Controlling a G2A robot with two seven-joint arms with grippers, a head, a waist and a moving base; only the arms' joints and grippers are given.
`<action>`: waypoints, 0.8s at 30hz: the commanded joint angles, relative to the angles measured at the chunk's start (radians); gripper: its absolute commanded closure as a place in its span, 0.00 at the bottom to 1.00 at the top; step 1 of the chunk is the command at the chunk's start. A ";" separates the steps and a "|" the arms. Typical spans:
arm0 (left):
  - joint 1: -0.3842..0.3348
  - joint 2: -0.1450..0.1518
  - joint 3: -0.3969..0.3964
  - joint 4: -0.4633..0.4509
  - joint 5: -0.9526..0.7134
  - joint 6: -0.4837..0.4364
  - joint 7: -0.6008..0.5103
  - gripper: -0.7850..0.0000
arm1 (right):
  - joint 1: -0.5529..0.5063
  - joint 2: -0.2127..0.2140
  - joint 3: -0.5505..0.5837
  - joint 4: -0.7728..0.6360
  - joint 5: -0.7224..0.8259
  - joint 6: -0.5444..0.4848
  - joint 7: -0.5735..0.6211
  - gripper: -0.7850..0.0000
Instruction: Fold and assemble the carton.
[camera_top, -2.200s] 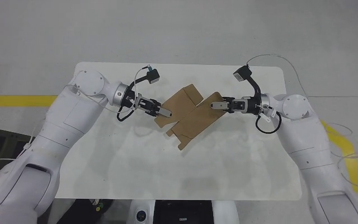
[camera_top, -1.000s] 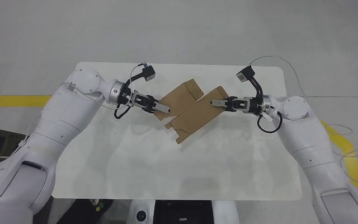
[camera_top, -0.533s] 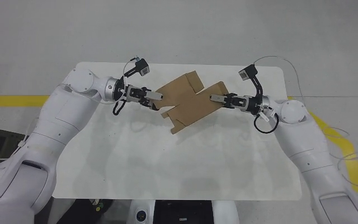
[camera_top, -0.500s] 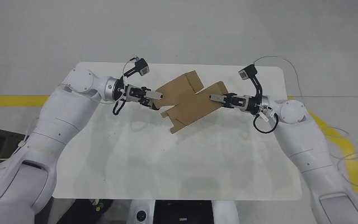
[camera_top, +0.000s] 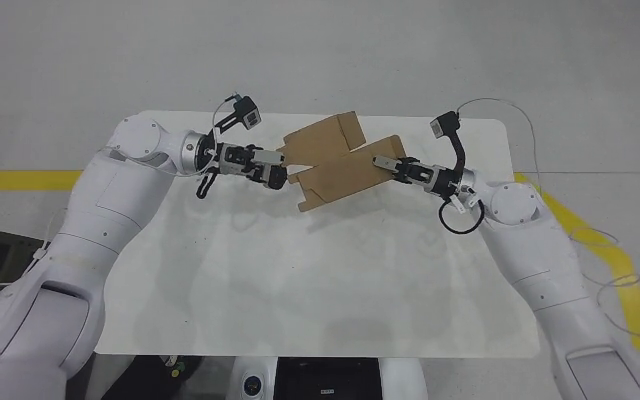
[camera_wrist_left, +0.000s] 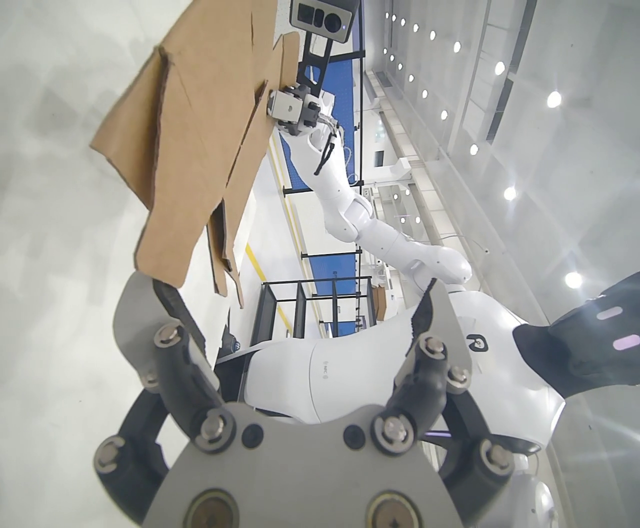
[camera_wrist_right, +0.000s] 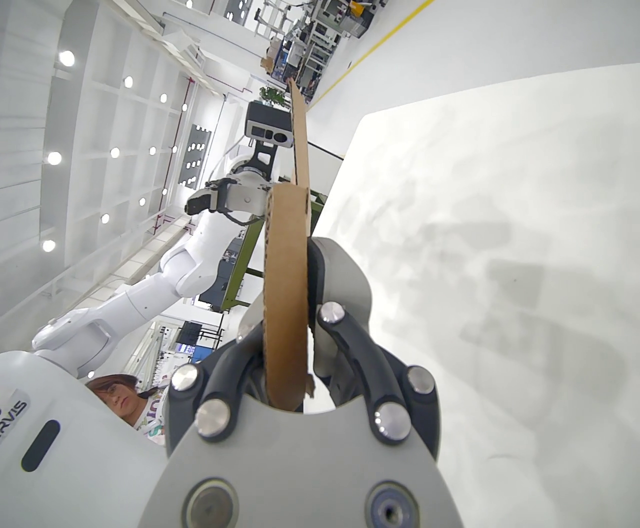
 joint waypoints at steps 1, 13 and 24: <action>0.000 0.000 -0.007 -0.002 0.010 -0.007 0.007 0.00 | -0.004 0.001 0.003 -0.002 -0.012 0.005 -0.004 1.00; 0.014 -0.004 -0.060 0.005 -0.027 -0.011 0.011 0.00 | -0.019 -0.008 -0.012 -0.030 -0.024 0.021 -0.008 1.00; 0.015 -0.022 -0.074 0.050 -0.029 0.019 0.052 0.00 | -0.008 -0.020 -0.026 -0.033 -0.020 0.017 -0.007 1.00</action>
